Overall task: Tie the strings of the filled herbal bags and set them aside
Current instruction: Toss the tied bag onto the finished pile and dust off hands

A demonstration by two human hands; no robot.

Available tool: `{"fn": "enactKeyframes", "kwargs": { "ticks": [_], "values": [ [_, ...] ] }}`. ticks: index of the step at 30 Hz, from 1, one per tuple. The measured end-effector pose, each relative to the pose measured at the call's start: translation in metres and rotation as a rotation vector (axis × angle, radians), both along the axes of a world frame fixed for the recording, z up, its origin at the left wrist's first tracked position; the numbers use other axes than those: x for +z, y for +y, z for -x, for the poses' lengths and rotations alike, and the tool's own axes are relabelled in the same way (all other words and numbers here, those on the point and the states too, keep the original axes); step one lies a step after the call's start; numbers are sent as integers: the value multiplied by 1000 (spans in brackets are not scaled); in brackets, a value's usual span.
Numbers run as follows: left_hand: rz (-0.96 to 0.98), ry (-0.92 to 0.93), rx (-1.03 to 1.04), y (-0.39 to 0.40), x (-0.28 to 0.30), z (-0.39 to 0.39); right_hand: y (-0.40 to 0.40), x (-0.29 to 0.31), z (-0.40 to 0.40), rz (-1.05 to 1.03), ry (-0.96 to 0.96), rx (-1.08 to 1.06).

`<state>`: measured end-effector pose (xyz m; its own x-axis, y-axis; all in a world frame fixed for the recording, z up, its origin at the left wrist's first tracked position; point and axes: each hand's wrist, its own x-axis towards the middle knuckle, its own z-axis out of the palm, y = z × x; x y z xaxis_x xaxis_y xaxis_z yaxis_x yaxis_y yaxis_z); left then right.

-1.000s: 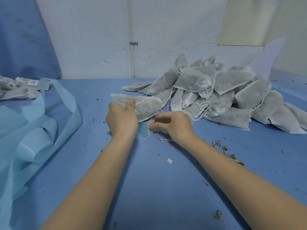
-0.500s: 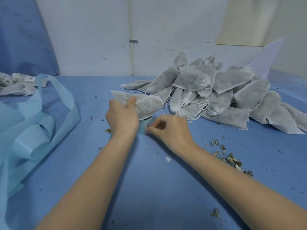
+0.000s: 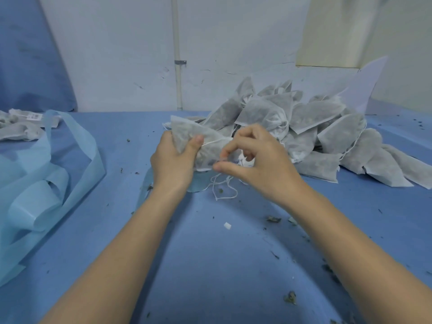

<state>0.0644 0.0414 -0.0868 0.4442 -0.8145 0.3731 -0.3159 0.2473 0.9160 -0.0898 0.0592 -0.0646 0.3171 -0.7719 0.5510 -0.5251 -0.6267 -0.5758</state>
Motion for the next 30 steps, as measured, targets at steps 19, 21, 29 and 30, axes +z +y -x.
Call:
{"fn": "enactKeyframes", "kwargs": {
  "ticks": [19,21,29,30],
  "values": [
    [-21,190,-499,15,4,17,-14,-4,21,43,-91,-108],
    [-31,138,-502,15,3,17,-15,-4,22,0,-147,-87],
    [-25,122,-564,15,4,22,-19,-9,22,-307,-534,70],
    [-30,120,-574,16,3,24,-19,-9,21,-314,-568,59]
  ]
}}
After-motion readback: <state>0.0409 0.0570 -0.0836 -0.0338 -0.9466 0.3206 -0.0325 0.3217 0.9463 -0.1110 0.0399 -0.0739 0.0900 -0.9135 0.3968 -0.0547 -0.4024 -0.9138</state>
